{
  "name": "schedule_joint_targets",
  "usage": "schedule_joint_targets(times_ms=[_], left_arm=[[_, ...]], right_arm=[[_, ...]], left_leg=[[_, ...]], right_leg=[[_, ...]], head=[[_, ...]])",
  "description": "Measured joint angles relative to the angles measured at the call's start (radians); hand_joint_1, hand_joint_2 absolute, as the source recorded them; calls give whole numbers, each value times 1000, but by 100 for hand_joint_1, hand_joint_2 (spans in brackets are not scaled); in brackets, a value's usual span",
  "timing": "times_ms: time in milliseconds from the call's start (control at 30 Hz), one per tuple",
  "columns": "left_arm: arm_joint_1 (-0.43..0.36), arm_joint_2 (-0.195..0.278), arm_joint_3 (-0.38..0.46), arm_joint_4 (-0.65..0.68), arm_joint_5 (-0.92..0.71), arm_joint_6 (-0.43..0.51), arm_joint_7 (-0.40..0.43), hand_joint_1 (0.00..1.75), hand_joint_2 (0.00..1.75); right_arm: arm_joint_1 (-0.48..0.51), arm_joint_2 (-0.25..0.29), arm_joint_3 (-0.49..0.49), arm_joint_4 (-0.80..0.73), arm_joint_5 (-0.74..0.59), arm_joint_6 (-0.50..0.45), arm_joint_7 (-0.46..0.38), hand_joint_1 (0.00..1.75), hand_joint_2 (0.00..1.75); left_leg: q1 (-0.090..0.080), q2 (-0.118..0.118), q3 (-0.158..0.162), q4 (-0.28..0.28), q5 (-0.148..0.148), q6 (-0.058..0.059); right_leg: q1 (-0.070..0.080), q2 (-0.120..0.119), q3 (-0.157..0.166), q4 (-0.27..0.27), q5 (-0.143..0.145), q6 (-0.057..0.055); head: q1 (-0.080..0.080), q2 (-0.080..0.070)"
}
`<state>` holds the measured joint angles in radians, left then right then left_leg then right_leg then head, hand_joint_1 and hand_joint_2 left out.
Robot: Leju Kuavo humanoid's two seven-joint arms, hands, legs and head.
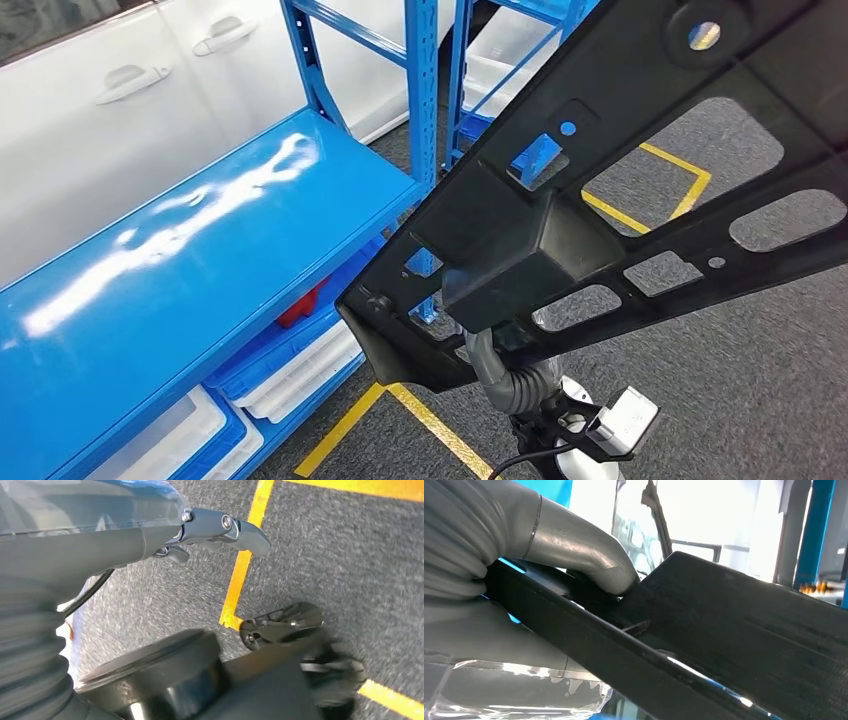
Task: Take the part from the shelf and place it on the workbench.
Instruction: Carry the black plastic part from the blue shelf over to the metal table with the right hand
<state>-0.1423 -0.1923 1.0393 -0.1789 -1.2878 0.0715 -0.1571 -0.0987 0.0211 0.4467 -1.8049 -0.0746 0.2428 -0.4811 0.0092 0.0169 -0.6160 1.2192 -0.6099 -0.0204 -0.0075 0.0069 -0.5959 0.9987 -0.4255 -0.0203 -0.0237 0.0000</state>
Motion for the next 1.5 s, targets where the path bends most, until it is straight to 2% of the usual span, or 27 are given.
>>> schedule_joint_targets(times_ms=[67, 133, 200, 267, 333, 367, 433, 500, 567, 600, 667, 733, 767, 833, 867, 933, 1000, 1033, 1067, 1100, 1167, 1233, 1300, 1333, 1367, 1433, 1500], left_arm=[[1, 0, 0, 0, 0, 0, -1, 0, 175], [1, 1, 1, 0, 0, 2, 0, 0, 175], [4, 2, 0, 0, 1, 2, 0, 0, 175], [5, 3, 0, 0, 1, 2, 0, 0, 175], [5, 2, 0, 0, 1, 2, -2, 0, 175], [5, 1, 0, 0, 0, 2, -3, 0, 175], [4, 0, 0, 0, 0, 2, -5, 0, 175], [7, 1, 1, 0, 0, 2, -5, 0, 175], [10, 2, 1, 0, 0, 2, -5, 0, 175], [10, 2, 1, 0, 0, 2, -5, 0, 175], [8, 2, 0, 0, 0, 2, -5, 0, 175], [7, 2, 0, 0, 0, 2, -5, 0, 175], [7, 2, 1, 0, 0, 2, -5, 0, 175], [5, 1, 0, 0, -1, 2, -5, 0, 175], [3, 1, 0, 0, -2, 2, -5, 0, 175], [0, 1, 0, 0, -3, 2, -5, 0, 175], [2, 1, 0, 0, -2, 2, -5, 0, 175], [2, 1, 0, 0, -1, 1, -5, 0, 175], [2, 1, 0, 0, -1, 1, -5, 0, 175], [2, 1, 1, 0, -1, 1, -5, 0, 175], [1, 3, 0, 0, -3, 1, -4, 0, 175], [3, 4, 0, 0, -5, 0, -3, 0, 175], [2, 5, 0, 0, -8, 0, -2, 0, 175], [1, 5, 0, 0, -9, 0, -2, 0, 175], [0, 5, 0, 0, -9, 0, -1, 0, 175], [-1, 4, -1, 0, -9, 0, -1, 0, 175], [1, 5, -1, 0, -9, 0, -1, 0, 175]], right_arm=[[2, 1, 0, 1, -1, 1, 2, 175, 175], [2, 1, 0, 1, -1, 4, 3, 175, 175], [1, 2, 0, 1, -2, 8, 4, 175, 175], [1, 4, 0, 1, -4, 12, 5, 175, 175], [3, 4, 0, 0, -5, 15, 5, 175, 175], [4, 4, 0, 0, -6, 16, 5, 175, 175], [4, 4, 0, -1, -7, 16, 5, 175, 175], [5, 3, 0, -1, -9, 16, 5, 175, 175], [8, 3, 0, -1, -10, 16, 5, 175, 175], [9, 3, 0, -1, -11, 16, 5, 175, 175], [10, 3, 0, -1, -13, 16, 5, 175, 175], [8, 3, 0, -1, -13, 17, 5, 175, 175], [8, 3, 0, -1, -13, 17, 4, 175, 175], [9, 3, -1, -1, -14, 17, 4, 175, 175], [10, 3, -2, -1, -14, 17, 4, 175, 175], [9, 3, -3, -1, -15, 17, 3, 175, 175], [9, 4, -3, -1, -16, 17, 3, 175, 175], [10, 4, -3, -1, -16, 17, 3, 175, 175], [11, 4, -3, -1, -16, 17, 3, 175, 175], [11, 4, -3, 0, -16, 17, 3, 175, 175], [11, 4, -3, 0, -16, 18, 3, 175, 175], [10, 4, -3, 0, -16, 18, 3, 175, 175], [9, 5, -3, 0, -16, 18, 3, 175, 175], [9, 5, -4, 0, -16, 19, 3, 175, 175], [10, 5, -5, -1, -16, 19, 3, 175, 175], [10, 4, -8, -1, -17, 19, 3, 175, 175], [9, 4, -8, 0, -19, 19, 2, 175, 175]], left_leg=[[1, -7, -37, 70, -9, -2], [5, -16, -6, -10, 58, 0], [12, -68, 49, -144, 121, 3], [13, -108, 70, -200, 133, 8], [12, -92, 71, -206, 135, 19], [12, -80, 72, -211, 138, 27], [14, -51, 74, -220, 144, 40], [7, -19, 74, -221, 143, 48], [1, 13, 74, -221, 141, 50], [0, 27, 75, -220, 140, 50], [-2, 51, 79, -220, 136, 48], [-7, 70, 84, -219, 130, 40], [-10, 78, 85, -218, 128, 35], [-11, 94, 90, -220, 125, 25], [-9, 91, 92, -217, 120, 20], [-5, 49, 74, -167, 84, 10], [-1, 2, 13, -39, 20, 3], [-1, -5, -19, 26, -3, 0], [0, -7, -41, 68, -10, -2], [1, -8, -46, 71, 5, -4], [7, -23, -5, -30, 80, -4], [14, -77, 47, -155, 133, -1], [14, -108, 64, -200, 136, 7], [13, -99, 65, -204, 137, 12], [12, -87, 66, -207, 140, 19], [12, -58, 68, -214, 146, 35], [8, -27, 68, -217, 146, 44]], right_leg=[[0, 30, 1, 1, 0, 0], [-1, 61, 4, 4, -1, 2], [-2, 89, 1, 11, -2, 10], [-4, 112, -9, 14, 1, 24], [-6, 134, -18, 11, 8, 40], [-5, 125, -22, 15, 6, 45], [-2, 69, -51, 74, -30, 51], [-2, 15, -117, 210, -96, 56], [-5, 2, -161, 306, -124, 59], [-6, -2, -154, 296, -111, 59], [-5, -24, -80, 166, -50, 54], [5, -55, -13, 43, -14, 41], [9, -62, -1, 18, -11, 34], [13, -46, -3, 12, -12, 22], [11, -36, 0, 7, -10, 16], [5, -17, 6, -3, -4, 5], [2, 3, 7, -6, -2, -1], [2, 16, 7, -5, -2, -2], [2, 28, 7, -4, -2, -3], [2, 42, 7, -3, -2, -2], [0, 71, 10, 2, -4, 1], [0, 99, 4, 11, -6, 12], [-3, 122, -8, 16, -3, 27], [-5, 133, -13, 15, 0, 34], [-7, 131, -16, 15, 1, 40], [-4, 80, -39, 57, -24, 47], [-1, 18, -96, 174, -84, 50]], head=[[0, 0], [0, 0], [0, 0], [0, 0], [0, 0], [0, 0], [0, 0], [0, 0], [0, 0], [0, 0], [0, 0], [0, 0], [0, 0], [0, 0], [0, 0], [0, 0], [0, 0], [0, 0], [0, 0], [0, 0], [0, 0], [0, 0], [0, 0], [0, 0], [0, 0], [0, 0], [0, 0]])
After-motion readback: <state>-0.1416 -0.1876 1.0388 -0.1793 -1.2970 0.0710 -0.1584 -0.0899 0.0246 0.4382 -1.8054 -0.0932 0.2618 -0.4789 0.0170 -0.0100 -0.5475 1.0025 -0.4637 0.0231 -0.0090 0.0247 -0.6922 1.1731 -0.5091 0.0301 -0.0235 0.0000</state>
